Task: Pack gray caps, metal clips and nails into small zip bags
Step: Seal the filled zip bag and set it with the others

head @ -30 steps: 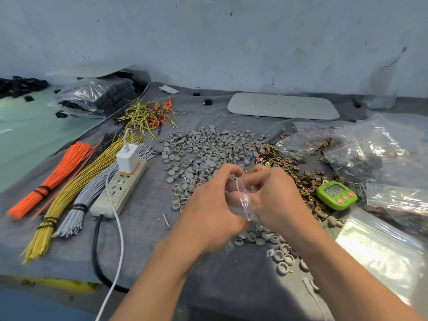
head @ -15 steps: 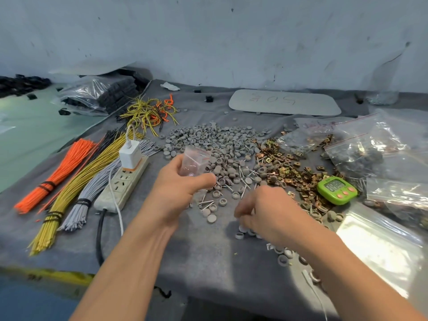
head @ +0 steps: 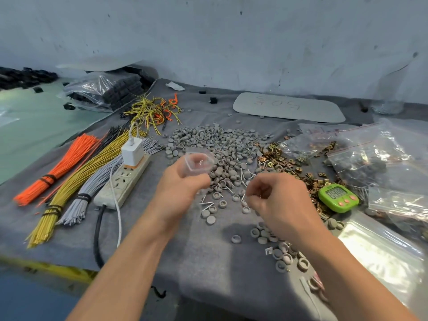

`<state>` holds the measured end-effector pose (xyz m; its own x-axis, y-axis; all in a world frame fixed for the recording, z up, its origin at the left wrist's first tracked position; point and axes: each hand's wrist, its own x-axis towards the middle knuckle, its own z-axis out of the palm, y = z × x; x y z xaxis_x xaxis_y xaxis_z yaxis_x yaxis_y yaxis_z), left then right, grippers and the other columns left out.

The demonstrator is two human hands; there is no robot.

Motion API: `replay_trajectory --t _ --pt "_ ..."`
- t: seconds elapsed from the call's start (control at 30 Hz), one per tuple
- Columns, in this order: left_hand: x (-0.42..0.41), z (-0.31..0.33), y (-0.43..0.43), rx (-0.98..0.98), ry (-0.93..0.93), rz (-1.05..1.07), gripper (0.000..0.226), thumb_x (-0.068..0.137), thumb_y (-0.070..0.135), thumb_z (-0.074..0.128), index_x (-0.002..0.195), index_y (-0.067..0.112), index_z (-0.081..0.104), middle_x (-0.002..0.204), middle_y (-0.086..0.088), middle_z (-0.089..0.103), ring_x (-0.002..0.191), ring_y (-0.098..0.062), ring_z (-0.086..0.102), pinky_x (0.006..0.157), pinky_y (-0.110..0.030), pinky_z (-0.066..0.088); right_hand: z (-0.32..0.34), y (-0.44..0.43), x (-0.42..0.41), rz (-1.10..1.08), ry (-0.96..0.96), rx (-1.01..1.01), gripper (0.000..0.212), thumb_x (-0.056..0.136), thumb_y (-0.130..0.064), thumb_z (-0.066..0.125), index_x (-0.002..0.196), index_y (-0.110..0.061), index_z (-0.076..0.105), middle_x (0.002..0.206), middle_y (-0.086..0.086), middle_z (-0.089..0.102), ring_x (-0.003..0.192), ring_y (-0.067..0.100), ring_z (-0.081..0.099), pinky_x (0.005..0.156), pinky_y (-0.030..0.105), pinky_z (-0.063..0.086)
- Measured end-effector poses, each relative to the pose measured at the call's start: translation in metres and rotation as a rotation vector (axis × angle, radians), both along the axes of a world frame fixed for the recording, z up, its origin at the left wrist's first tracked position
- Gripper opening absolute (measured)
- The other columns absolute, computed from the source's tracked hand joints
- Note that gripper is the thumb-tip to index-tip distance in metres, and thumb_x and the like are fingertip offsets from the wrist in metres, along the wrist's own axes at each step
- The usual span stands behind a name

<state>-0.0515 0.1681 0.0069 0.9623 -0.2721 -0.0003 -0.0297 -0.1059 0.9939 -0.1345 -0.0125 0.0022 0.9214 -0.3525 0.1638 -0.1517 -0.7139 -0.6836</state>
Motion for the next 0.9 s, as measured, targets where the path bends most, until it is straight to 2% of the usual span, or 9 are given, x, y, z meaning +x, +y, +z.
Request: replay_trajectory --t 0.07,0.13,0.27,0.33,0.47,0.6,0.7,0.8,0.9 --pt "-0.004 -0.005 -0.003 0.348 -0.309 0.053 0.049 0.07 0.014 0.075 0.113 0.037 0.068 0.101 0.016 0.073 0.094 -0.005 0.066 0.078 -0.026 0.05 0.006 0.003 -0.001 -0.01 -0.147 0.212 0.02 0.083 -0.011 0.082 0.072 -0.026 0.075 0.068 -0.011 0.072 0.062 0.002 0.066 0.057 0.016 0.052" --pt "-0.009 -0.01 -0.011 0.562 -0.572 0.052 0.057 0.07 0.015 0.079 0.119 0.038 0.063 0.109 0.019 0.066 0.098 -0.004 0.057 0.08 -0.021 0.041 0.012 0.006 0.0 0.006 -0.232 0.38 0.016 0.081 -0.012 0.083 0.074 -0.025 0.078 0.069 -0.007 0.074 0.061 0.006 0.067 0.057 0.017 0.052" --pt "-0.017 -0.018 -0.027 0.531 -0.64 -0.05 0.071 0.069 0.021 0.08 0.132 0.039 0.055 0.121 0.019 0.06 0.113 -0.007 0.054 0.095 -0.024 0.044 0.012 0.013 0.005 0.005 -0.212 0.393 0.021 0.081 -0.005 0.08 0.072 -0.024 0.08 0.064 -0.007 0.074 0.053 0.003 0.063 0.051 0.015 0.046" --pt "-0.021 -0.018 -0.03 0.497 -0.64 -0.079 0.069 0.067 0.026 0.075 0.132 0.042 0.055 0.12 0.02 0.061 0.112 -0.005 0.055 0.095 -0.027 0.048 0.01 0.017 0.008 0.013 -0.196 0.39 0.021 0.083 -0.003 0.078 0.073 -0.022 0.081 0.064 -0.007 0.074 0.051 0.0 0.061 0.05 0.015 0.045" --pt "-0.023 -0.014 -0.033 0.387 -0.551 -0.11 0.056 0.071 0.024 0.076 0.122 0.042 0.06 0.109 0.022 0.069 0.099 0.0 0.064 0.083 -0.027 0.053 0.013 0.018 0.012 0.107 -0.265 0.528 0.031 0.086 0.009 0.066 0.079 -0.016 0.083 0.066 -0.004 0.075 0.047 0.003 0.059 0.048 0.018 0.045" --pt "-0.015 -0.009 -0.032 0.149 -0.274 -0.001 0.041 0.078 0.005 0.073 0.109 0.032 0.07 0.092 0.016 0.075 0.081 -0.004 0.07 0.07 -0.026 0.055 0.016 0.005 0.008 0.038 -0.349 0.584 0.037 0.087 0.009 0.063 0.078 -0.022 0.082 0.074 0.001 0.078 0.049 0.013 0.059 0.05 0.027 0.05" --pt "-0.008 -0.001 -0.027 -0.052 -0.088 0.026 0.033 0.085 -0.003 0.07 0.101 0.026 0.073 0.089 0.015 0.076 0.082 0.0 0.068 0.07 -0.014 0.052 0.012 -0.005 0.002 0.021 -0.201 0.312 0.034 0.09 -0.002 0.066 0.076 -0.029 0.081 0.072 -0.012 0.076 0.052 0.013 0.063 0.047 0.021 0.049" --pt "0.001 0.004 -0.016 -0.209 0.107 0.0 0.016 0.09 0.005 0.067 0.098 0.017 0.074 0.097 0.004 0.076 0.096 -0.012 0.068 0.093 -0.031 0.054 0.003 0.002 -0.002 0.162 0.129 0.043 0.023 0.09 -0.013 0.072 0.087 -0.034 0.081 0.078 -0.02 0.076 0.065 -0.003 0.069 0.055 0.007 0.049" --pt "0.006 0.005 -0.008 -0.398 0.284 -0.042 0.012 0.089 0.009 0.064 0.098 0.008 0.072 0.104 -0.006 0.073 0.103 -0.021 0.064 0.1 -0.044 0.054 -0.007 0.017 -0.005 0.266 0.319 -0.199 0.02 0.085 -0.024 0.072 0.102 -0.032 0.079 0.094 -0.014 0.077 0.088 0.006 0.072 0.08 0.022 0.059"
